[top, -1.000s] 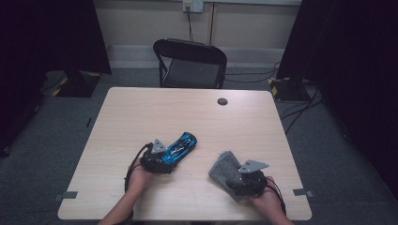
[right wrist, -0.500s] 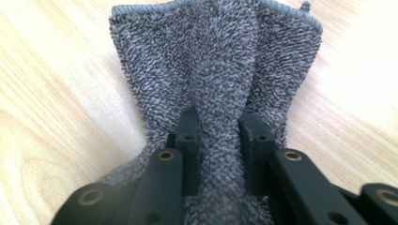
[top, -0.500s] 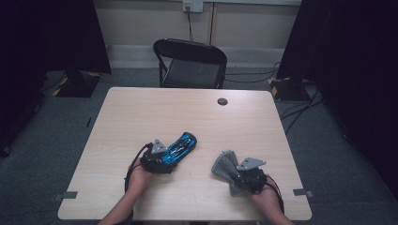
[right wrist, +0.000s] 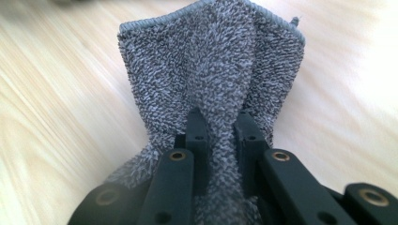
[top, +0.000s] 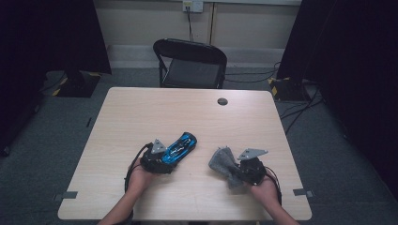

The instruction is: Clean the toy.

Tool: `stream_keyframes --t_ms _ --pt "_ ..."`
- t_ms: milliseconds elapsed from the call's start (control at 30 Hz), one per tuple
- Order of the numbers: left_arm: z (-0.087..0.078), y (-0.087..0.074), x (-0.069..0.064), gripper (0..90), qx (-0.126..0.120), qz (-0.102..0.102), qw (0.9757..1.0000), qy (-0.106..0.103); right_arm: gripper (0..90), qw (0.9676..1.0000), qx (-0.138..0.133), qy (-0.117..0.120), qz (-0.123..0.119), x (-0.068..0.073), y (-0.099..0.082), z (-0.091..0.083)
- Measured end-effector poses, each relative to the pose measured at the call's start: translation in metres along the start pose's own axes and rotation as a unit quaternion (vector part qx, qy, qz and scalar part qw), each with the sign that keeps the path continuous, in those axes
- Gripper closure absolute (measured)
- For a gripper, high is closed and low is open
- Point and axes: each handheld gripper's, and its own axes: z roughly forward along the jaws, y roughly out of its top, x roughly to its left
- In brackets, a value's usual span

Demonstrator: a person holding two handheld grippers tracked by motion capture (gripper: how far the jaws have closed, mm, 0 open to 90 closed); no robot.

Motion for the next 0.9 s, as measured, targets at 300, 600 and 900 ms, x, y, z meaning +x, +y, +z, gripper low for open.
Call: stream_keyframes --t_ms 300,600,900 --pt "0.0 0.0 0.0 25.4 0.0 0.0 1.0 0.0 79.6 0.9987 -0.028 0.011 -0.04 0.017 0.057 0.018" --pt "0.0 0.0 0.0 25.4 0.0 0.0 1.0 0.0 79.5 0.9955 -0.023 0.046 -0.079 0.05 0.105 0.06" --pt "0.0 0.0 0.0 25.5 0.0 0.002 1.0 0.002 79.2 0.9887 0.025 0.053 -0.138 0.084 0.13 0.098"
